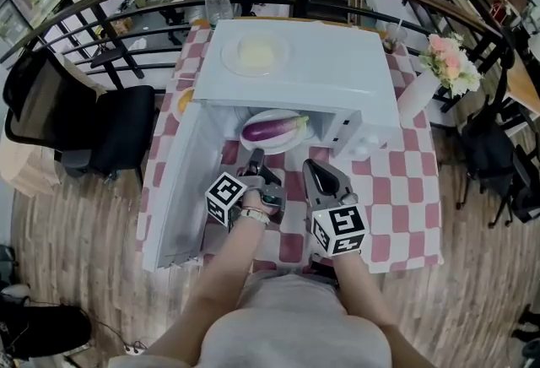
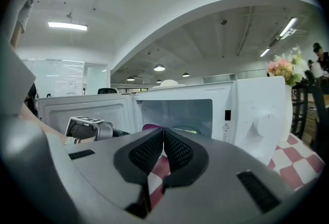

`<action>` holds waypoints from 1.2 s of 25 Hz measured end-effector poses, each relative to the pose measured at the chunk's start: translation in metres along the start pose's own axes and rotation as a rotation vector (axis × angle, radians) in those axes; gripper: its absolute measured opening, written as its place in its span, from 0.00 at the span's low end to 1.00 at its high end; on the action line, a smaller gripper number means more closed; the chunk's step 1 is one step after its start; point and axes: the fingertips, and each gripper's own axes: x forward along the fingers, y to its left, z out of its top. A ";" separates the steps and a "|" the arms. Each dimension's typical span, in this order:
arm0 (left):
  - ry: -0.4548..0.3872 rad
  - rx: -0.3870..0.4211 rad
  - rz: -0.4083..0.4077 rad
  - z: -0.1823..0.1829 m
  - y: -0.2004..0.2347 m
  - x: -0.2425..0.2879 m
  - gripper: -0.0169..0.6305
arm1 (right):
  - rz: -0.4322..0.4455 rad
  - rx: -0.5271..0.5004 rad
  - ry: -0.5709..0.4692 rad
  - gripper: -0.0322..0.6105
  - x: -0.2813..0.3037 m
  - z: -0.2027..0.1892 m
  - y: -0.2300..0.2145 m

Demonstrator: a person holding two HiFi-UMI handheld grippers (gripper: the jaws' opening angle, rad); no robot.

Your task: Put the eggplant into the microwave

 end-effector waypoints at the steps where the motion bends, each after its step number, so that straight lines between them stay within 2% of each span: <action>1: 0.000 0.003 0.003 0.001 0.001 0.003 0.05 | 0.002 -0.002 0.005 0.09 0.002 -0.001 -0.001; 20: -0.014 -0.055 0.076 0.007 0.021 0.033 0.05 | 0.013 0.034 0.052 0.09 0.026 -0.017 -0.014; 30: -0.047 -0.051 0.142 0.010 0.022 0.050 0.05 | 0.019 0.056 0.061 0.09 0.031 -0.022 -0.017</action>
